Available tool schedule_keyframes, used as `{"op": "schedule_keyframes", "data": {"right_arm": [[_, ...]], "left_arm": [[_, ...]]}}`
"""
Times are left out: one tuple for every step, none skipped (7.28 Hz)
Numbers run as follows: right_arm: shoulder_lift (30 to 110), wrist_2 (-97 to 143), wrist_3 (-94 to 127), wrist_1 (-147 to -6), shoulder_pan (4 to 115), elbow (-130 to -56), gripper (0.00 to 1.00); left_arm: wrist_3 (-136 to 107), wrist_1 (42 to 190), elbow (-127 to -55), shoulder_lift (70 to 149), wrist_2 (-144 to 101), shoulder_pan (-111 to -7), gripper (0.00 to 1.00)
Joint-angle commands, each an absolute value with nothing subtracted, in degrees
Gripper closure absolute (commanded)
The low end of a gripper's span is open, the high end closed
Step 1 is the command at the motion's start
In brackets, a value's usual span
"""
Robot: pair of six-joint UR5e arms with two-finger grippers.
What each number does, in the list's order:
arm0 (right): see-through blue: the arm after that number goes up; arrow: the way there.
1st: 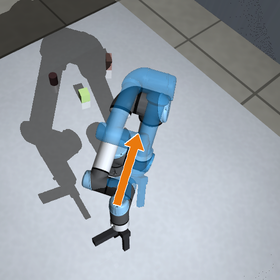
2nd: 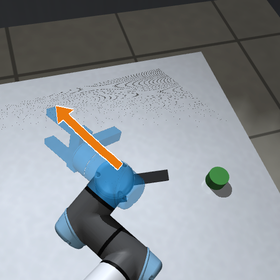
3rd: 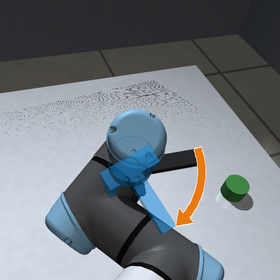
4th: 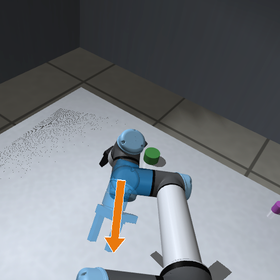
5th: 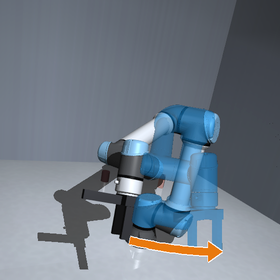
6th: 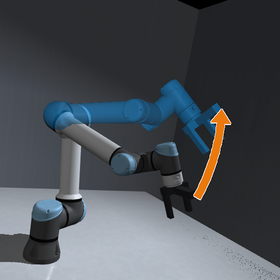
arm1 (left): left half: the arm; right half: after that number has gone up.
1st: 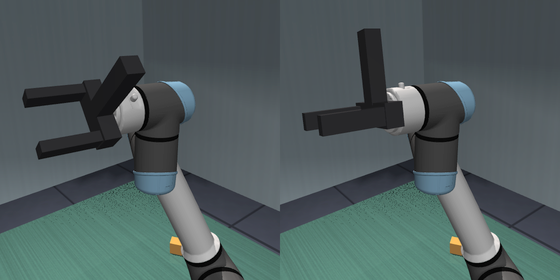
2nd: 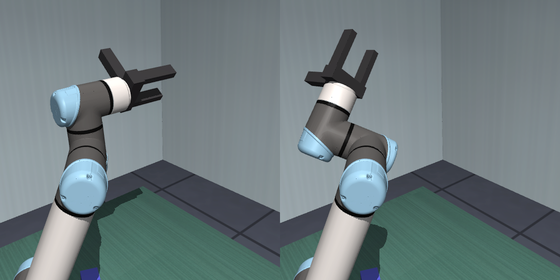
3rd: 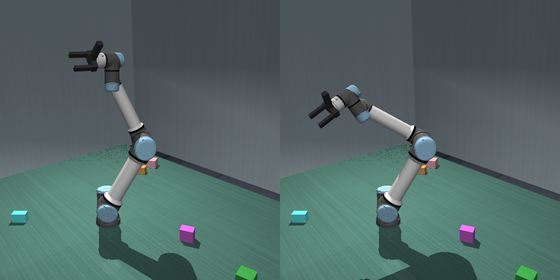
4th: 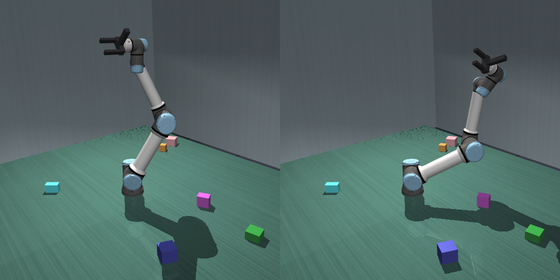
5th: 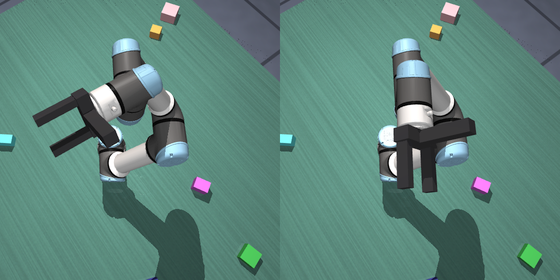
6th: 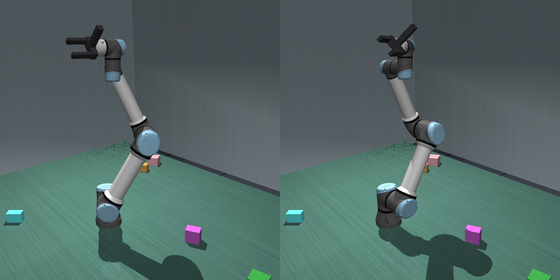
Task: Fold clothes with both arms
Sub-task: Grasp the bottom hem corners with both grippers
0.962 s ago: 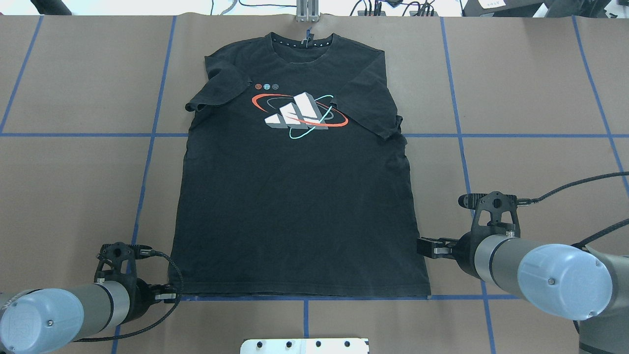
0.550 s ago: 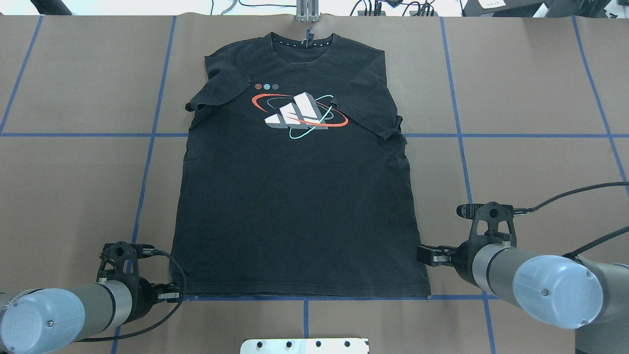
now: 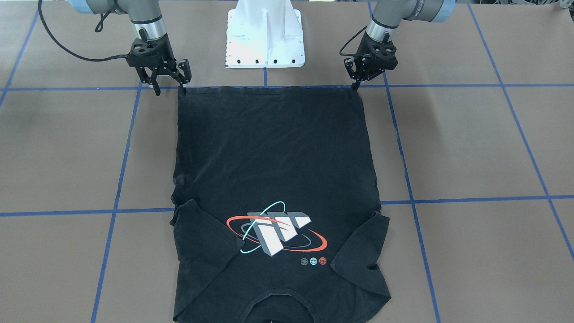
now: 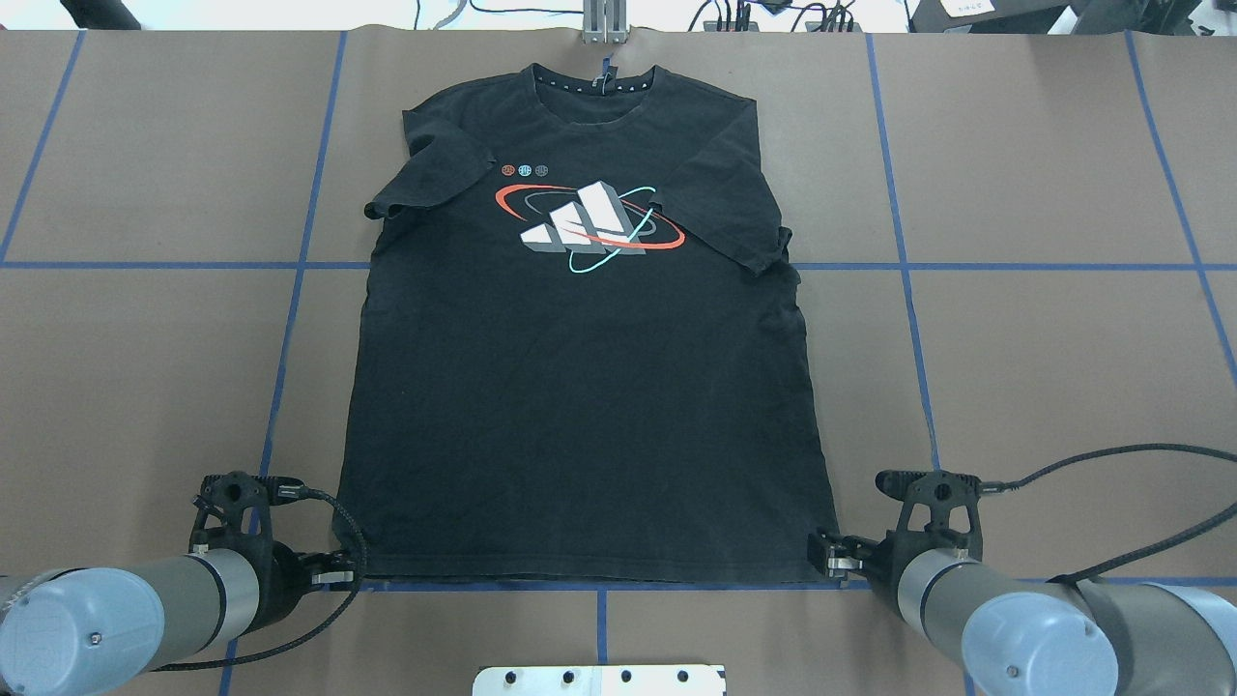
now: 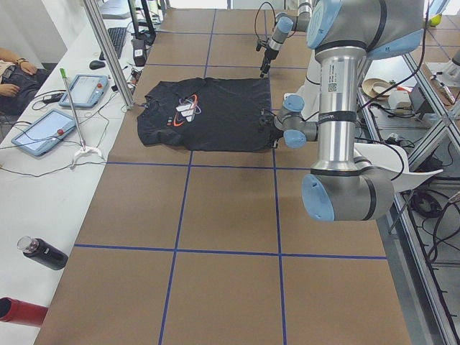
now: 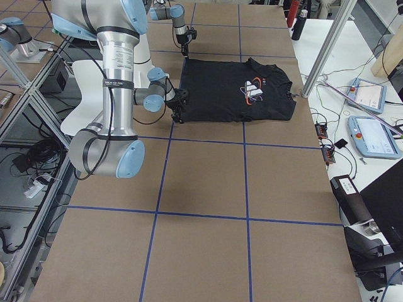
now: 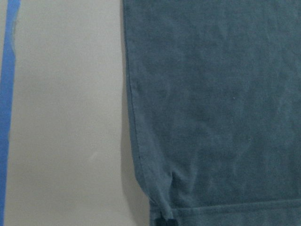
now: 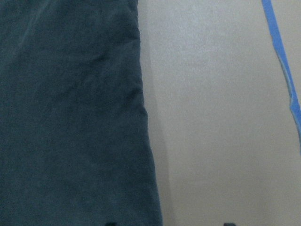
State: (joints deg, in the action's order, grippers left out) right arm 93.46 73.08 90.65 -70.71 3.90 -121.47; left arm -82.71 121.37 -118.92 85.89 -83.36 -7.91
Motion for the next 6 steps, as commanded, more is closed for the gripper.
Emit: {"op": "schedule_keyframes", "data": {"right_arm": [[93.4, 71.4, 92.8, -70.7, 1.2, -120.9, 0.41], [93.4, 71.5, 92.8, -70.7, 0.8, -120.9, 0.47], [93.4, 71.5, 92.8, -70.8, 0.3, -120.9, 0.49], [93.4, 71.5, 92.8, -70.8, -0.1, -120.9, 0.49], [93.4, 71.5, 92.8, -71.1, -0.3, -120.9, 0.49], [93.4, 71.5, 92.8, -71.2, -0.4, -120.9, 0.55]], "left_arm": [[-82.7, 121.3, -119.0, 85.7, -82.4, -7.9, 1.00], [-82.7, 121.3, -119.1, 85.7, -81.9, -7.9, 1.00], [-82.7, 121.3, -119.1, 85.7, -81.7, -7.9, 1.00], [-82.7, 121.3, -119.0, 85.7, -81.7, -7.9, 1.00], [-82.7, 121.3, -119.0, 85.7, -81.7, -7.9, 1.00], [-82.7, 121.3, -119.1, 85.7, -81.7, -7.9, 1.00]]}}
